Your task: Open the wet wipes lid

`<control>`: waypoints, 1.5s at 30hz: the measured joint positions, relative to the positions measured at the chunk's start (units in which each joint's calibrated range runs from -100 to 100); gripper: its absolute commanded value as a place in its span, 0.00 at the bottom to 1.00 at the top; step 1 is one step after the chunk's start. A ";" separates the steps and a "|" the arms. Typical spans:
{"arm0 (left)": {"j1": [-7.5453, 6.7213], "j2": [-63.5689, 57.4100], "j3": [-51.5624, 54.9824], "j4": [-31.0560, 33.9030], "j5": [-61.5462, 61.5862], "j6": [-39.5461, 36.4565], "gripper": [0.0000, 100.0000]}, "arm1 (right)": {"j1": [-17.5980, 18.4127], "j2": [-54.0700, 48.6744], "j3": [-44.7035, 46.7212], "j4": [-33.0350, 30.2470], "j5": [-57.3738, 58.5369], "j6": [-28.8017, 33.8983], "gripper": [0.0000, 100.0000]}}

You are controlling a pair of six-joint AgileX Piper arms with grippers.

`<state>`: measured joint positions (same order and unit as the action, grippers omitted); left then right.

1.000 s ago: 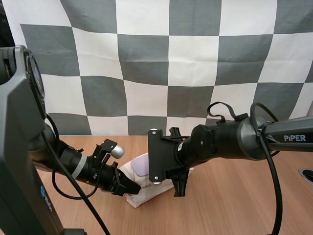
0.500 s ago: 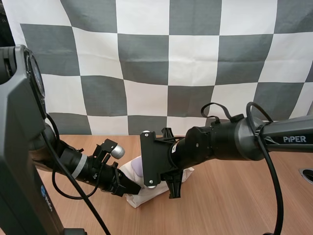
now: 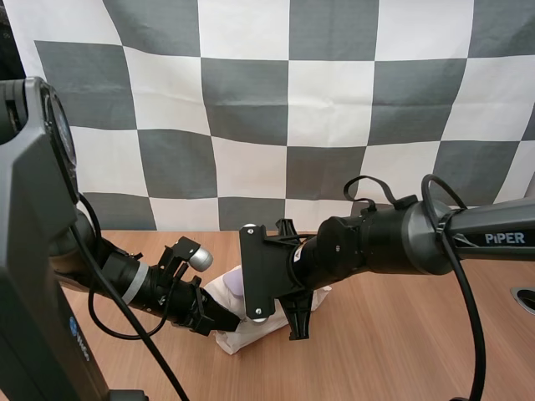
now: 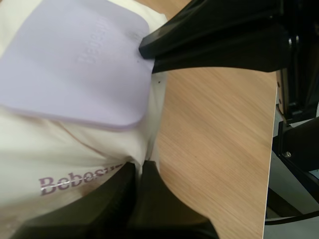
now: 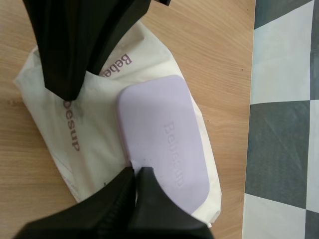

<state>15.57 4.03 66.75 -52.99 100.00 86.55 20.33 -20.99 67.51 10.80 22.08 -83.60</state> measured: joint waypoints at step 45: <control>-4.86 -4.67 0.14 2.41 -0.72 -0.74 0.00 | -3.50 2.53 -6.28 9.02 -29.79 -0.38 0.00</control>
<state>10.70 -0.64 66.89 -50.58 99.28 85.81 16.83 -18.46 61.23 19.82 -7.71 -83.97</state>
